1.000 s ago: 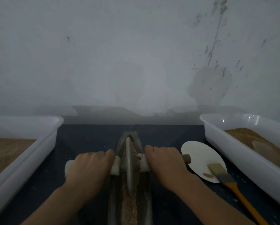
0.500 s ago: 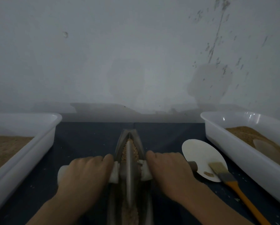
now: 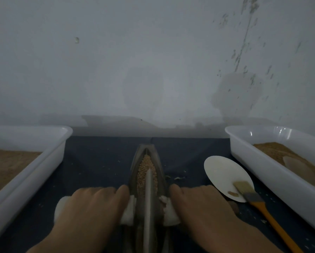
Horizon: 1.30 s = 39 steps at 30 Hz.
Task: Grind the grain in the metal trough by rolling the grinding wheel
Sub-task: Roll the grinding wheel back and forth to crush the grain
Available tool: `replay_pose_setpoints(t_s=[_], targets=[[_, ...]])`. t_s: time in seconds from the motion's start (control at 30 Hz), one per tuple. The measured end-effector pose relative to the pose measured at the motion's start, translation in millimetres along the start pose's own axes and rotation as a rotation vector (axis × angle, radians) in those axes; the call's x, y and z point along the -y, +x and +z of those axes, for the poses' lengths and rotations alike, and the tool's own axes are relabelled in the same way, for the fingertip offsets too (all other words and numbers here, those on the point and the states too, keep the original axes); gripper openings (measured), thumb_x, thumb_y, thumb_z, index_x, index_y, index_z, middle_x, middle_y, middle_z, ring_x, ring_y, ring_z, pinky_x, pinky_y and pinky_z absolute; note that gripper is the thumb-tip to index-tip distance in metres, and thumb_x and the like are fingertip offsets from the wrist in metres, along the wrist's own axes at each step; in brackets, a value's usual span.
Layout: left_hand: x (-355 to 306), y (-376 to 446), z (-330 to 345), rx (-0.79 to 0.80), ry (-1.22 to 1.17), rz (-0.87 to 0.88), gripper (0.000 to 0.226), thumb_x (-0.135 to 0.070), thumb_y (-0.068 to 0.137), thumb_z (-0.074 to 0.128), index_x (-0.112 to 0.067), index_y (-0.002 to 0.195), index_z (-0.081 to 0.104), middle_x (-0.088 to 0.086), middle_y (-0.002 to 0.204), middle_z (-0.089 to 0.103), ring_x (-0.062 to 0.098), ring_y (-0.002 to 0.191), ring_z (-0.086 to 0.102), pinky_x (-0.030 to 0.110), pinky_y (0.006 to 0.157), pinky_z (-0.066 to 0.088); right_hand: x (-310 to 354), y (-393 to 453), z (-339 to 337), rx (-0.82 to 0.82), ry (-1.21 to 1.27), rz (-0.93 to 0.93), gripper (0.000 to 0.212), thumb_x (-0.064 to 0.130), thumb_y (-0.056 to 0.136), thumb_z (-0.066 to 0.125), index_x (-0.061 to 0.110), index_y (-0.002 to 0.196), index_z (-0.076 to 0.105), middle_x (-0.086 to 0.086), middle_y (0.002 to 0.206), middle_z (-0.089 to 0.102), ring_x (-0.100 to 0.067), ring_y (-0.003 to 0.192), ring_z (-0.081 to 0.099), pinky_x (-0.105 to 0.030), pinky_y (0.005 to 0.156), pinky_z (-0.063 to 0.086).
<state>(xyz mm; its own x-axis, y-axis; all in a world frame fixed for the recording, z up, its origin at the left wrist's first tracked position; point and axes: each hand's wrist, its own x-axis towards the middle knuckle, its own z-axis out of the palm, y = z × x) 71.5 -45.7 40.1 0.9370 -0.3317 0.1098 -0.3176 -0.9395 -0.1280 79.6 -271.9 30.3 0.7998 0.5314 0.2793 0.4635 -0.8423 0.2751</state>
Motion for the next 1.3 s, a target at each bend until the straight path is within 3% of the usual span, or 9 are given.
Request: replay_pose_setpoints(t_s=[0.1, 0.27, 0.4, 0.53, 0.7, 0.83, 1.0, 1.17, 1.3], targets=[[-3, -5, 0, 0.004, 0.011, -0.004, 0.042, -0.047, 0.083, 0.054, -0.04, 0.082, 0.013, -0.016, 0.087, 0.036, 0.006, 0.083, 0.045, 0.028, 0.068, 0.028, 2, 1, 1, -0.073, -0.013, 0.024, 0.049, 0.027, 0.022, 0.084, 0.021, 0.058, 0.051, 0.003, 0.04, 0.045, -0.014, 0.028, 0.041, -0.023, 0.042, 0.014], [8, 24, 16, -0.15, 0.086, -0.063, 0.035, -0.041, 0.084, 0.054, -0.035, 0.081, 0.019, -0.013, 0.091, 0.054, 0.01, 0.084, 0.057, 0.028, 0.065, 0.034, -13, 32, 13, 0.017, 0.038, 0.041, 0.029, 0.023, 0.078, 0.066, 0.021, 0.095, 0.043, 0.0, 0.089, 0.065, -0.022, 0.07, 0.061, -0.03, 0.058, 0.03], [14, 46, 22, -0.22, 0.075, -0.111, 0.029, -0.034, 0.086, 0.053, -0.031, 0.082, 0.024, -0.009, 0.091, 0.06, 0.015, 0.079, 0.06, 0.03, 0.062, 0.036, -21, 56, 20, -0.096, -0.014, 0.035, 0.03, 0.018, 0.071, 0.074, 0.017, 0.088, 0.049, -0.001, 0.074, 0.063, -0.021, 0.057, 0.059, -0.029, 0.051, 0.031], [8, 34, 18, -0.23, 0.068, -0.083, 0.029, -0.031, 0.086, 0.054, -0.03, 0.084, 0.026, -0.008, 0.09, 0.058, 0.016, 0.077, 0.058, 0.03, 0.062, 0.032, -16, 48, 14, -0.058, -0.027, 0.029, 0.025, 0.018, 0.079, 0.066, 0.019, 0.094, 0.046, 0.0, 0.084, 0.064, -0.023, 0.068, 0.061, -0.03, 0.056, 0.033], [1, -7, 9, -0.21, -0.002, 0.026, 0.048, -0.04, 0.071, 0.073, -0.035, 0.083, 0.027, -0.013, 0.078, 0.048, 0.01, 0.067, 0.05, 0.03, 0.061, 0.042, 2, -1, -1, -0.088, 0.007, 0.025, 0.063, 0.025, 0.03, 0.088, 0.026, 0.075, 0.044, 0.004, 0.053, 0.053, -0.013, 0.038, 0.049, -0.026, 0.04, 0.024], [0, -14, 6, -0.338, 0.081, 0.152, 0.066, -0.034, 0.025, 0.087, -0.029, 0.066, 0.035, -0.01, 0.048, 0.037, 0.008, 0.037, 0.03, 0.02, 0.041, 0.013, 2, -9, 5, -0.052, 0.004, 0.04, 0.068, 0.02, 0.022, 0.087, 0.024, 0.072, 0.042, 0.004, 0.049, 0.048, -0.015, 0.034, 0.045, -0.027, 0.034, 0.029], [7, 28, 20, -0.329, 0.159, -0.027, 0.036, -0.034, 0.082, 0.06, -0.029, 0.081, 0.025, -0.009, 0.074, 0.047, 0.014, 0.062, 0.044, 0.03, 0.057, 0.029, -14, 33, 15, 0.007, -0.031, 0.049, 0.03, 0.027, 0.078, 0.067, 0.023, 0.094, 0.042, 0.003, 0.082, 0.063, -0.019, 0.067, 0.06, -0.031, 0.056, 0.036], [15, 50, 30, -0.357, 0.089, -0.096, 0.029, -0.031, 0.084, 0.057, -0.027, 0.082, 0.028, -0.006, 0.08, 0.056, 0.02, 0.069, 0.057, 0.033, 0.057, 0.029, -21, 59, 25, -0.114, -0.132, 0.028, 0.026, 0.019, 0.079, 0.065, 0.015, 0.096, 0.046, -0.003, 0.079, 0.064, -0.029, 0.065, 0.06, -0.033, 0.054, 0.027], [11, 36, 26, -0.318, 0.123, -0.068, 0.033, -0.029, 0.084, 0.058, -0.026, 0.079, 0.025, -0.009, 0.067, 0.036, 0.018, 0.059, 0.039, 0.033, 0.056, 0.028, -15, 42, 15, -0.094, -0.124, 0.01, 0.025, 0.021, 0.082, 0.062, 0.016, 0.097, 0.043, -0.003, 0.082, 0.063, -0.029, 0.068, 0.06, -0.034, 0.054, 0.029]])
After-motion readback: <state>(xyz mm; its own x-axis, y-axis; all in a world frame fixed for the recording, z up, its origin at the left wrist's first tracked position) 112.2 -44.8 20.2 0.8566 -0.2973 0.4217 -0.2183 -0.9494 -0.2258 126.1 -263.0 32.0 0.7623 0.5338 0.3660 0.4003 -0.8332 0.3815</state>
